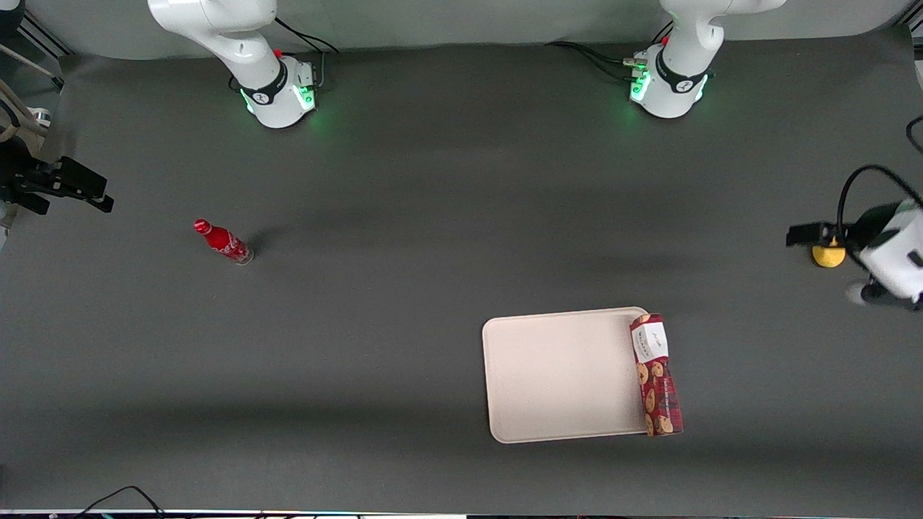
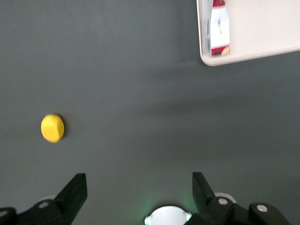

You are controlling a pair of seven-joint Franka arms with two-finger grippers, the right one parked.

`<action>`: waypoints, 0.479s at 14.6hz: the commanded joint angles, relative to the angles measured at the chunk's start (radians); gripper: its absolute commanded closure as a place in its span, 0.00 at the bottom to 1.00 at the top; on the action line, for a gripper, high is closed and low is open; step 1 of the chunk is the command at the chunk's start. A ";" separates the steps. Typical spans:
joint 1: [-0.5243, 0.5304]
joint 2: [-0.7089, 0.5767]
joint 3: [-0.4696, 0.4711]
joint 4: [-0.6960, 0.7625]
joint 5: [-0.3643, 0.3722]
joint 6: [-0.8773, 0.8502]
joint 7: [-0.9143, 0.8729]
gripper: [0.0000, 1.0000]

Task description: Place red cookie box on tray

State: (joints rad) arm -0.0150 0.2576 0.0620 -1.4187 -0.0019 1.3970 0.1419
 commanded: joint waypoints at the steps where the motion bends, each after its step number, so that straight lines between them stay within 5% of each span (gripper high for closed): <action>1: -0.011 -0.350 0.012 -0.501 -0.003 0.227 0.016 0.00; 3: -0.011 -0.481 0.013 -0.671 0.000 0.337 0.016 0.00; 7: -0.016 -0.474 0.005 -0.599 0.020 0.305 0.016 0.00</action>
State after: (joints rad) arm -0.0164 -0.1928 0.0654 -2.0375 0.0003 1.7076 0.1454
